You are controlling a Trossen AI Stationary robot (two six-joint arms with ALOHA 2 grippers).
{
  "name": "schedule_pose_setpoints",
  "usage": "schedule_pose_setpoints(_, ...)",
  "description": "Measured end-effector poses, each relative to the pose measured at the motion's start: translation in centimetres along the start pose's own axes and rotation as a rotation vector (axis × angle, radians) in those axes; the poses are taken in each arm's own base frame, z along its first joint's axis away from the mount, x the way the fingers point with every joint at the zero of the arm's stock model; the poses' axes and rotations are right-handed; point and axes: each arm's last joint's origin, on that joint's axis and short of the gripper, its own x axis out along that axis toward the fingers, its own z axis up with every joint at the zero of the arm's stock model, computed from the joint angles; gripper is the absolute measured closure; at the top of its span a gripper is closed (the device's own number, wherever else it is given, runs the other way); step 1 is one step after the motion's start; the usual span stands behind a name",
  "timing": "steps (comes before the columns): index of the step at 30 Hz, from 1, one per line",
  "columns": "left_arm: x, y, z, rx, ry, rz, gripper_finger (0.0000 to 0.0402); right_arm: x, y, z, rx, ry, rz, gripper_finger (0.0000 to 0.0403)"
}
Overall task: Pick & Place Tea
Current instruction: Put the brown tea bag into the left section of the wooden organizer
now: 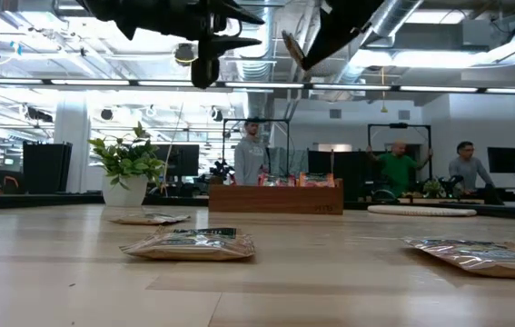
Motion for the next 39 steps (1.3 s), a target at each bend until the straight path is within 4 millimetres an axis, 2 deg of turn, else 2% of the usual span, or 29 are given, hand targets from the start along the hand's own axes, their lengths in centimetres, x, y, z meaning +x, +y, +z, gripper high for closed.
schedule_pose_setpoints(7, 0.3, -0.9, -0.3, 0.012, -0.113, 0.044, 0.0291, -0.3, -0.1, 0.6, 0.012, -0.034, 0.005, 0.0403)
schedule_pose_setpoints(14, 0.3, -2.4, 1.3, 0.039, -0.191, 0.053, 0.0291, -0.3, -0.1, 0.6, 0.015, -0.037, 0.022, 0.0403)
schedule_pose_setpoints(20, 0.7, -2.9, 1.8, 0.039, -0.187, 0.084, 0.0291, -0.3, -0.1, 0.9, 0.031, -0.065, 0.025, 0.0403)
schedule_pose_setpoints(30, 3.9, -3.1, 1.9, 0.035, -0.106, 0.127, 0.0291, 0.0, -0.6, 0.9, 0.061, -0.061, 0.013, 0.0403)
schedule_pose_setpoints(39, 4.3, -3.6, 2.9, 0.078, -0.123, 0.212, 0.0291, 0.2, -1.0, 0.7, 0.086, -0.036, 0.005, 0.0403)
